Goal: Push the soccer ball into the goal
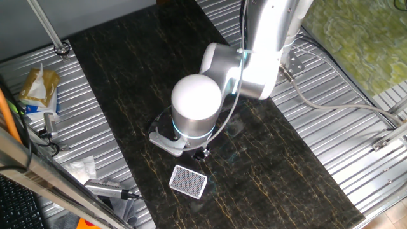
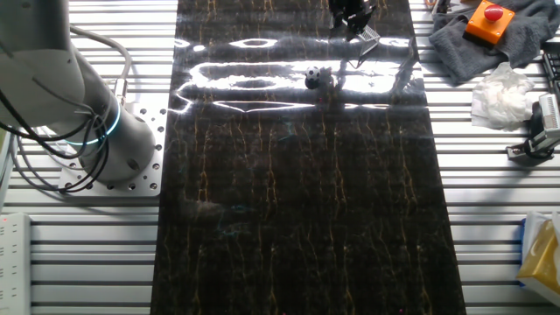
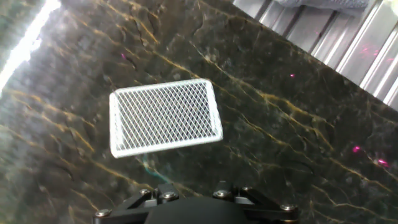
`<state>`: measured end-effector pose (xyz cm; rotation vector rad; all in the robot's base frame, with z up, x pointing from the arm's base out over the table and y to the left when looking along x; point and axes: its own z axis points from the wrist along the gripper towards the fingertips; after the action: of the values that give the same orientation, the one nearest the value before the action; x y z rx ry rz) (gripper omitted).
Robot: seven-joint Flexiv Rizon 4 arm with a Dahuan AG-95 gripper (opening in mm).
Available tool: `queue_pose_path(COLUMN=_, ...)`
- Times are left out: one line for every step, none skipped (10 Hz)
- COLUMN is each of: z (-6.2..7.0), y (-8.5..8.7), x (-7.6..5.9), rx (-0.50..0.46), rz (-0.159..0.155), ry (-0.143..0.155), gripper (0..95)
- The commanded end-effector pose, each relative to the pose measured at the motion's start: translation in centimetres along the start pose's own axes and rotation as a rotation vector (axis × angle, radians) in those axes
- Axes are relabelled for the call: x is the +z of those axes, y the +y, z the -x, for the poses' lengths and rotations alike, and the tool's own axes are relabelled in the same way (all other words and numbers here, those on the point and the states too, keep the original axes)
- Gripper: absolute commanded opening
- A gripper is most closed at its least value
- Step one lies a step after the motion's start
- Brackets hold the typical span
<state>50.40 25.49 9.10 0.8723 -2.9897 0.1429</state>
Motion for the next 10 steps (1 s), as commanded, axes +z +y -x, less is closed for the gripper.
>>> queue_pose_path(z=0.1, y=0.0, x=0.0, rx=0.002, rz=0.002, ry=-0.005, gripper=38.0)
queue_pose_path(z=0.2, y=0.0, x=0.0, rx=0.007, rz=0.003, ry=-0.006, gripper=38.0)
queue_pose_path(z=0.8, y=0.2, x=-0.1, rx=0.011, rz=0.004, ry=-0.005, gripper=38.0)
queue_pose_path(z=1.5, y=0.5, x=-0.1, rx=0.014, rz=0.003, ry=-0.005, gripper=38.0)
queue_pose_path(z=2.0, y=0.8, x=-0.1, rx=0.018, rz=0.003, ry=-0.006, gripper=38.0)
queue_pose_path(z=2.4, y=0.9, x=-0.2, rx=0.022, rz=0.002, ry=-0.005, gripper=19.0)
queue_pose_path(z=2.6, y=1.0, x=-0.2, rx=0.026, rz=0.000, ry=-0.004, gripper=19.0)
queue_pose_path(z=3.1, y=1.1, x=-0.3, rx=0.034, rz=0.002, ry=-0.006, gripper=19.0)
queue_pose_path(z=3.7, y=1.0, x=-0.5, rx=0.041, rz=0.002, ry=-0.007, gripper=19.0)
queue_pose_path(z=4.0, y=0.9, x=-0.6, rx=0.045, rz=0.003, ry=-0.009, gripper=19.0)
